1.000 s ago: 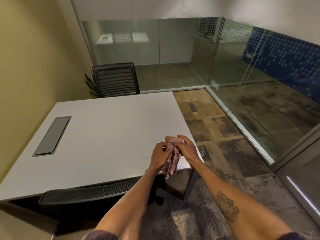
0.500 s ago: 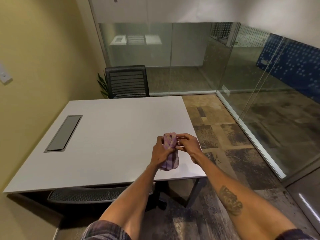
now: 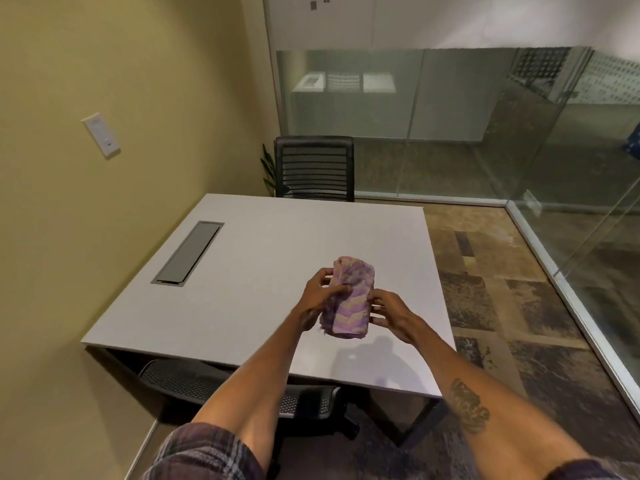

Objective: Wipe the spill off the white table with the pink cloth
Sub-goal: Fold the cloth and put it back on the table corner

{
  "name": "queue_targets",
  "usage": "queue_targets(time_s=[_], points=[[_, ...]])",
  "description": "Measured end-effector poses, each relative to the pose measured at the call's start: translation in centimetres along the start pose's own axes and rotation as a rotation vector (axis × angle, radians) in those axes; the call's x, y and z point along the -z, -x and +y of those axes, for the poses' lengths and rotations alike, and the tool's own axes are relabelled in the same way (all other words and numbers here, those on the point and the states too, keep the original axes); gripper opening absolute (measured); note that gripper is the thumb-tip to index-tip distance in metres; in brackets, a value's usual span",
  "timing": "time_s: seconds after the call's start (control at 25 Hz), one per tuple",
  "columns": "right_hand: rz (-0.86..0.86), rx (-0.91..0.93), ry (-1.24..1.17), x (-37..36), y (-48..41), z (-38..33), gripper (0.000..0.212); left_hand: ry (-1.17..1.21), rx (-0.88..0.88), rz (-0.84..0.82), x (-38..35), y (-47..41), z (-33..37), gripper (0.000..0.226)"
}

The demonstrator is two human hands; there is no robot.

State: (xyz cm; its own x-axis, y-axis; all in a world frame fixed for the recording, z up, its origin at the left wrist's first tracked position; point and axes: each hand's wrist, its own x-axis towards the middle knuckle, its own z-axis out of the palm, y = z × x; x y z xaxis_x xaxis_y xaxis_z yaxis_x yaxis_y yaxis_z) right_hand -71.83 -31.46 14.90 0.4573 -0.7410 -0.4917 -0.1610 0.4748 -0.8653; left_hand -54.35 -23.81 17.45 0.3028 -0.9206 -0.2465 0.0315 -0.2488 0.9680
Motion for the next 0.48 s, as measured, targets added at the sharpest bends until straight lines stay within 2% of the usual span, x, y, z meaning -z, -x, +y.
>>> queue_targets(time_s=[0.32,0.48], points=[[-0.069,-0.005,0.105,-7.2,-2.5,-0.2,0.013,-0.192,0.028,0.249,7.2,0.9,-1.1,0.048],[-0.087,-0.027,0.122,-11.8,-3.6,0.2,0.008,-0.251,0.072,0.297,11.2,1.2,-1.4,0.049]])
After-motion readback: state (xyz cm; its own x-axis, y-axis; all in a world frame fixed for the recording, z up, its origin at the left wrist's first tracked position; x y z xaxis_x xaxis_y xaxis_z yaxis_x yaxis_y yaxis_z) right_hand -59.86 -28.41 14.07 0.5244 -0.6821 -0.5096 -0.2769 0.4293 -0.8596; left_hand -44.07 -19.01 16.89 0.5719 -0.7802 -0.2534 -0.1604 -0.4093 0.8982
